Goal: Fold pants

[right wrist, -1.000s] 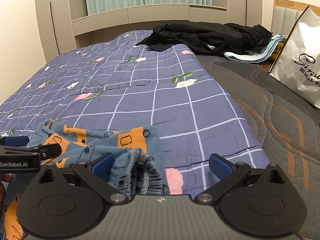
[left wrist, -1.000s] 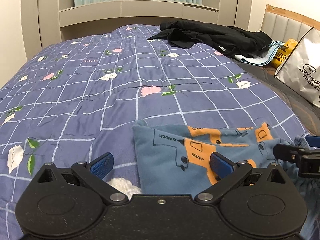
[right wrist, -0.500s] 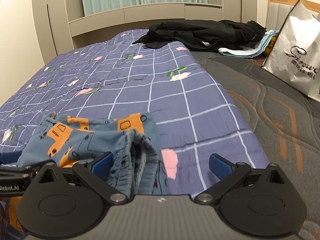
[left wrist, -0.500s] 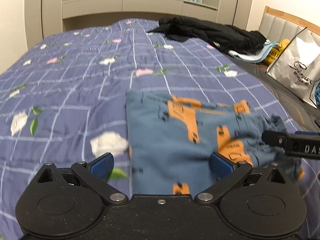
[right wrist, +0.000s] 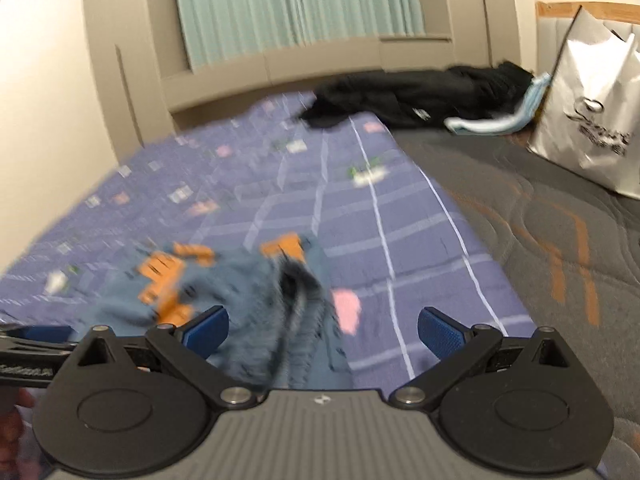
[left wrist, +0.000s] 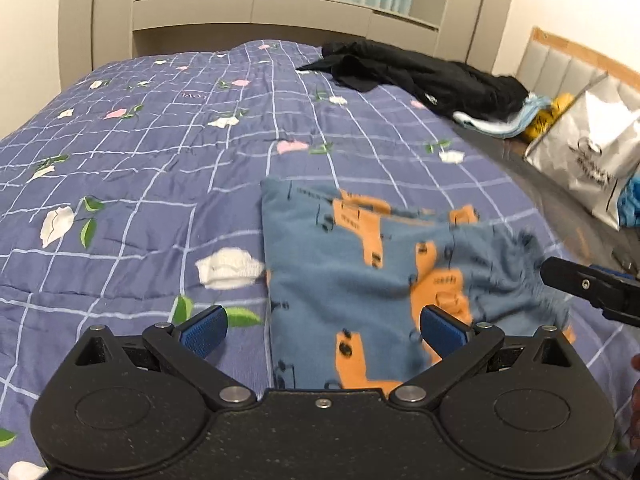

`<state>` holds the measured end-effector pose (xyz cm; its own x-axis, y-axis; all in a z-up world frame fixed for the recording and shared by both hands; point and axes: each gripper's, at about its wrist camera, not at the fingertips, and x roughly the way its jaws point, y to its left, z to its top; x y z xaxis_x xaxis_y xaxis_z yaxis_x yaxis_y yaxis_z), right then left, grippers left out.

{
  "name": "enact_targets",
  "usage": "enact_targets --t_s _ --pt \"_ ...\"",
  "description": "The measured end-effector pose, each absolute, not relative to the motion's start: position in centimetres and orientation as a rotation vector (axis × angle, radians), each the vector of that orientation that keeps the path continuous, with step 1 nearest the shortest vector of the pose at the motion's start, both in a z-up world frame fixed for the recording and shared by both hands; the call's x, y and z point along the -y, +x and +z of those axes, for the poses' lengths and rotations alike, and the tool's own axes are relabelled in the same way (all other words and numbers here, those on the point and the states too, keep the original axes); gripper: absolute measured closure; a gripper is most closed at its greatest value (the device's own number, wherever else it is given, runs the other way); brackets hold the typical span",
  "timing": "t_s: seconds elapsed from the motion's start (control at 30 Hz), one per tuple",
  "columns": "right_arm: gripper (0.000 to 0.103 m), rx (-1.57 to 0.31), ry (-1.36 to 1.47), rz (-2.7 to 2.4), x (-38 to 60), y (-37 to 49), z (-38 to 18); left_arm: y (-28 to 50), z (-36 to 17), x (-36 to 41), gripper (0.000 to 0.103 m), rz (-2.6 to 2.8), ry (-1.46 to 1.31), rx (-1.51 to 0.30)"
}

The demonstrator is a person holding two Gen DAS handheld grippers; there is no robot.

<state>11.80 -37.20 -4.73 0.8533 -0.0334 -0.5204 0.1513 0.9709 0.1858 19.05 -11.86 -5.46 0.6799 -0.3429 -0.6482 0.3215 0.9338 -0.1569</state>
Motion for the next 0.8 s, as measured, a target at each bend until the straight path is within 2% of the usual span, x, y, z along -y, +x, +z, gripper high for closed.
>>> enact_targets --t_s 0.27,0.8 --pt "0.000 -0.545 0.212 -0.025 37.6 14.4 -3.9 20.9 -5.3 12.6 0.001 -0.387 -0.051 -0.762" --pt "0.000 -0.661 0.354 0.240 40.6 20.1 -7.3 22.8 -7.2 12.5 0.001 -0.388 -0.046 -0.816"
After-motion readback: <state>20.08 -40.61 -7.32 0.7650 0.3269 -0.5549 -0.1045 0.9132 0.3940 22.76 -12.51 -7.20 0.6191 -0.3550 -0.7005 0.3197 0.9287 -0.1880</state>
